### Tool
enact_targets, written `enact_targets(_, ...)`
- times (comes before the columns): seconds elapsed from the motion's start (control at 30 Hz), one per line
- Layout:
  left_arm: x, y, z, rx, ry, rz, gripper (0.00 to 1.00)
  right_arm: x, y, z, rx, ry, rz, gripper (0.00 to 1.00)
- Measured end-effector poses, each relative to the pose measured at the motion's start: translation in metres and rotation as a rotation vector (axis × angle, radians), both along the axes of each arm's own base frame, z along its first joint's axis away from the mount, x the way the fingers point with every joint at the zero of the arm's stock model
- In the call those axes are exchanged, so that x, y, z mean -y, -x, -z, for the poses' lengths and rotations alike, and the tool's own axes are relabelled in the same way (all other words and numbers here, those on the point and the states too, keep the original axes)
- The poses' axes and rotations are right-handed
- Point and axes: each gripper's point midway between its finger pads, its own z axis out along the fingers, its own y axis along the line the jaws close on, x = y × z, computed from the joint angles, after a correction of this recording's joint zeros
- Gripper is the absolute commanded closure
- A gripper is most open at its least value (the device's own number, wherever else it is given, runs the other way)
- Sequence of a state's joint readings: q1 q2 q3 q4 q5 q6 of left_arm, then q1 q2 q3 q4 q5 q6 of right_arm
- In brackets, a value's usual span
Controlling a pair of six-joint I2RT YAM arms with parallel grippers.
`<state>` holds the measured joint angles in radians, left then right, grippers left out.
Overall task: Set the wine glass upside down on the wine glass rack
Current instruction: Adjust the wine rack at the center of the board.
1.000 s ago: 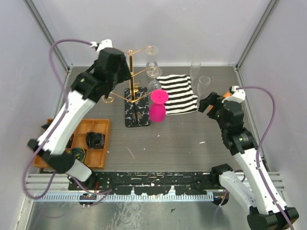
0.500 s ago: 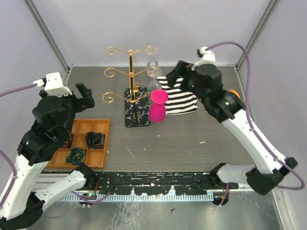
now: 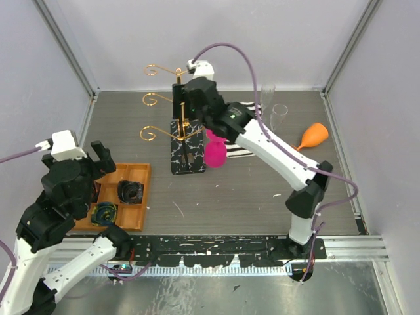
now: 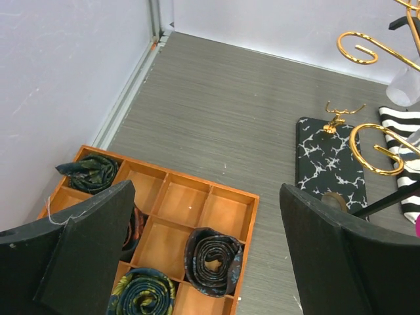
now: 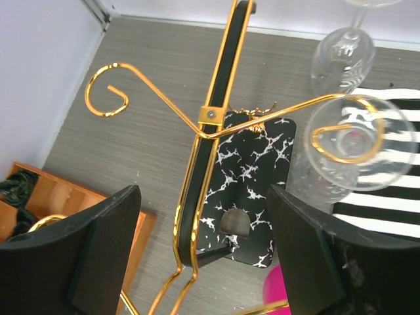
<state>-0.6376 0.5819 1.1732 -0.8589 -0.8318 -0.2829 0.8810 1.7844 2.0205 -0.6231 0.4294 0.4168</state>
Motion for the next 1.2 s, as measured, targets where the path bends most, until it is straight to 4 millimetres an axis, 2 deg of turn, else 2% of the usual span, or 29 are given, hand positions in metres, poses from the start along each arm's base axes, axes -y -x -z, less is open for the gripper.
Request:
enact_targets(0.13, -0.007, 0.005, 0.003, -0.006, 0.001, -0.029, 0.01, -0.025, 0.000, 0.022, -0.021, 0.080, -0.025, 0.18)
enact_targets(0.27, -0.009, 0.006, 0.005, -0.009, 0.004, -0.040, 0.01, -0.036, -0.003, 0.035, -0.023, 0.149, -0.023, 0.25)
enact_targets(0.67, -0.016, 0.012, 0.011, -0.015, 0.013, -0.069, 0.01, -0.035, -0.012, 0.059, -0.036, 0.266, -0.003, 0.49)
enact_targets(0.8, -0.019, 0.014, 0.013, -0.019, 0.010, -0.080, 0.00, -0.037, -0.013, 0.064, -0.040, 0.279, -0.011, 0.51)
enact_targets(1.07, -0.026, 0.021, 0.010, 0.007, 0.029, -0.094, 0.00, -0.038, -0.013, 0.068, -0.043, 0.294, -0.029, 0.71)
enact_targets(1.2, -0.026, 0.021, 0.010, 0.008, 0.031, -0.094, 0.00, -0.036, -0.015, 0.068, -0.037, 0.309, -0.034, 0.74)
